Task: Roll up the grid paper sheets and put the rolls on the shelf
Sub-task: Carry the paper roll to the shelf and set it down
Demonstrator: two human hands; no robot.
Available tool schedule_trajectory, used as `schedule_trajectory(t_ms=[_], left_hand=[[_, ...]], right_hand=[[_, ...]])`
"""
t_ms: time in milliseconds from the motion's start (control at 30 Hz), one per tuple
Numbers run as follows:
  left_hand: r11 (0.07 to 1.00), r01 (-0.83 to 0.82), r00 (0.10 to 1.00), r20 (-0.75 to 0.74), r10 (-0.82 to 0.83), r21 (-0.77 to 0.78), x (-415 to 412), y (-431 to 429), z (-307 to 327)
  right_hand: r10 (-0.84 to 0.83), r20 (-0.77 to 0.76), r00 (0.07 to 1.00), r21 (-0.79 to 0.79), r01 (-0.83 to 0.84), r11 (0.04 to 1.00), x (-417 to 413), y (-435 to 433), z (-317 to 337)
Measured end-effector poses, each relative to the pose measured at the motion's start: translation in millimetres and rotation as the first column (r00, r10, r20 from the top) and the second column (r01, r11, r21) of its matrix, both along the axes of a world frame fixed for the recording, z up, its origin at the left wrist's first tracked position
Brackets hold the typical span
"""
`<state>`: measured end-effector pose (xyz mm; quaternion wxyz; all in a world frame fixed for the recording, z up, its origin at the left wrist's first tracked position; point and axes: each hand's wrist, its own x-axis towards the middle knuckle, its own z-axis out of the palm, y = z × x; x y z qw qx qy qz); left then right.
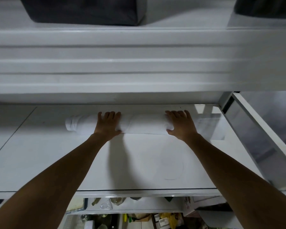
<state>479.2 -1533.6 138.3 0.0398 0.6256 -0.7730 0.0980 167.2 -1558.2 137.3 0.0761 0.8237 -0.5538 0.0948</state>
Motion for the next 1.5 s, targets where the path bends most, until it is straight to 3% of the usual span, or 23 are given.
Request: schedule_trajectory(t_ms=[133,233,533,700,933,1067,1200,1400,1500], left_hand=[[0.995,-0.005,1.0,-0.025,0.007,0.097,-2,1,1],[0.986,0.046,0.989,-0.143,-0.023,0.162,2,3,5],[0.974,0.163,0.961,-0.252,-0.119,0.161,8,19,15],[0.979,0.159,0.962,-0.241,-0.125,0.127,4,31,20],[0.962,0.152,0.986,-0.106,-0.131,0.227,2,43,30],[0.966,0.171,0.977,-0.158,-0.142,0.193,0,56,31],[0.978,0.195,0.972,-0.147,-0.183,0.073,3,49,28],[0.948,0.127,0.988,-0.12,-0.095,0.292,14,42,21],[0.944,0.091,0.994,-0.079,-0.069,0.316,16,41,18]], right_hand=[[-0.011,0.023,1.0,0.068,0.009,0.998,2,6,0],[-0.007,0.046,0.999,0.083,0.003,0.997,0,12,1],[0.088,0.164,0.983,-0.008,-0.088,0.996,-1,32,6],[0.116,0.13,0.985,-0.16,-0.094,0.983,-3,43,13],[0.094,0.065,0.993,-0.147,-0.083,0.986,-1,53,18],[0.108,0.056,0.993,-0.14,-0.099,0.985,5,53,14],[0.068,0.066,0.995,-0.1,-0.061,0.993,5,51,13],[0.083,0.05,0.995,0.245,-0.093,0.965,-6,45,16],[0.099,0.023,0.995,0.329,-0.101,0.939,-5,50,14]])
